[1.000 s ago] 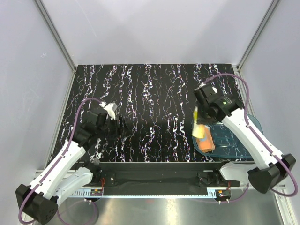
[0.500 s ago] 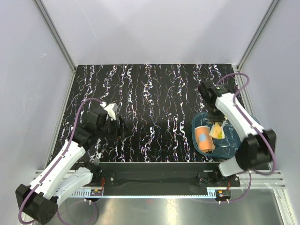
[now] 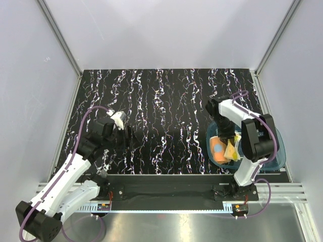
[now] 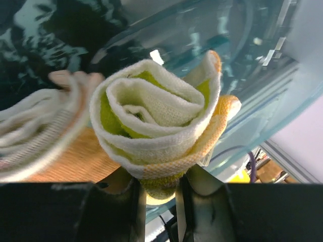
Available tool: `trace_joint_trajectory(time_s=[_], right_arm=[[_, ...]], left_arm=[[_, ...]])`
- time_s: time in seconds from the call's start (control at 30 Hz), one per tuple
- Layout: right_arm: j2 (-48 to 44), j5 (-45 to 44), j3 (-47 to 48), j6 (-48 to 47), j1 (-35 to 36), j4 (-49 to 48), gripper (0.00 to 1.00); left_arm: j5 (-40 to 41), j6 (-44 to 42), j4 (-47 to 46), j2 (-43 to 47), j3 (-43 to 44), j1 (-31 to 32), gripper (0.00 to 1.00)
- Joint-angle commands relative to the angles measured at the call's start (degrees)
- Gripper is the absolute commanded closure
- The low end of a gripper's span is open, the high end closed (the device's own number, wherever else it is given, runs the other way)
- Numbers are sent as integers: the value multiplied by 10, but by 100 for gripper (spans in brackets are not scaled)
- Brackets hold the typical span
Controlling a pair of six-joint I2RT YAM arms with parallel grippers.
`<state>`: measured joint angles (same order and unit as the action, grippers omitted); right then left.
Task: Roll the towels
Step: Place the rolled towel into the container
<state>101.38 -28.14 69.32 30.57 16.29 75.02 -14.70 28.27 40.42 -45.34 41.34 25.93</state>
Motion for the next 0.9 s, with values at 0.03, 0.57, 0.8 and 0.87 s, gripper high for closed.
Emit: trace_joint_trajectory(time_s=[0.03, 0.57, 0.8, 0.87], right_arm=[[24, 69, -9, -42, 37, -33, 100], [60, 277, 136, -60, 147, -126, 100], [70, 268, 101, -80, 147, -138, 100], [65, 280, 89, -79, 148, -152, 100]], left_arm=[[9, -9, -12, 2, 29, 1, 27], [34, -2, -3, -7, 31, 1, 27], [42, 0, -1, -8, 31, 1, 27], [45, 1, -1, -11, 30, 1, 27]])
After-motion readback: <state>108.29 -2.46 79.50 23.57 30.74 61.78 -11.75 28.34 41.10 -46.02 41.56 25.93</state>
